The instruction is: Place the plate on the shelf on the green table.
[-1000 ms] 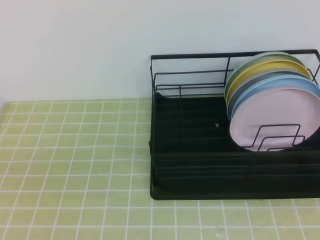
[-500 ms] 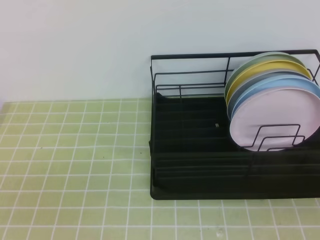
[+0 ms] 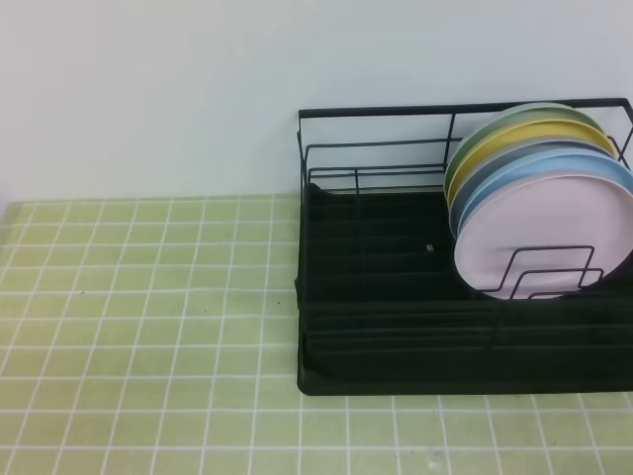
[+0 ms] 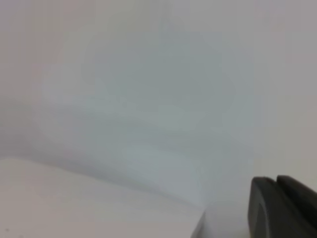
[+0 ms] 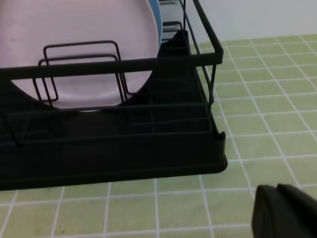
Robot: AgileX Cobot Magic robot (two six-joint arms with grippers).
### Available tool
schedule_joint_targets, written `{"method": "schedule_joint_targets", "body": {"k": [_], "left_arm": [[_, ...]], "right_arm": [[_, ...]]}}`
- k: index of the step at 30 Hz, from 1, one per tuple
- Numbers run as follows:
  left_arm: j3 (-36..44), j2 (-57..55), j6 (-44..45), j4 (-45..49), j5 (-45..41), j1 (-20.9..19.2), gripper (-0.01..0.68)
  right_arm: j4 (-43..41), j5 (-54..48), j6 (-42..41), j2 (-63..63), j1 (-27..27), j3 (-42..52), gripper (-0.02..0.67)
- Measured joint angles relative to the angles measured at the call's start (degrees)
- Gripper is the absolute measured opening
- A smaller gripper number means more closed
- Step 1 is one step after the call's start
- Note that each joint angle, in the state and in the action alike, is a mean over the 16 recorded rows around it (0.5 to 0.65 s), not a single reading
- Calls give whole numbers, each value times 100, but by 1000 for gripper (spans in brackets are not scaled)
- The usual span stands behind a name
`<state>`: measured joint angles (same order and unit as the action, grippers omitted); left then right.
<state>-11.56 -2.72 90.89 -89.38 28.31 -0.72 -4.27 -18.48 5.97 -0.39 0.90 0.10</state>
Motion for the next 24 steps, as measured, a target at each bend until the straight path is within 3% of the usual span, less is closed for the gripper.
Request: {"method": "schedule_joint_targets", "body": {"k": [4, 11, 14, 19, 24], "left_arm": [[369, -1, -1460, 1856, -712, -55, -1], [921, 90, -4834, 5595, -2910, -76, -1], [1065, 147, -6006, 6781, -3764, -76, -1], [1128, 241, -7224, 7595, -4686, -76, -1], [1146, 302, -7606, 7677, -4778, -76, -1]], "right_arm": [[-13, -141, -33, 0, -78, -2, -1], [-22, -144, -173, 0, -272, -1, -1], [-24, -143, -215, 0, -350, -1, -1], [-27, -135, -197, 2, -436, -1, -1], [-27, -85, -170, 3, -432, -1, -1]]}}
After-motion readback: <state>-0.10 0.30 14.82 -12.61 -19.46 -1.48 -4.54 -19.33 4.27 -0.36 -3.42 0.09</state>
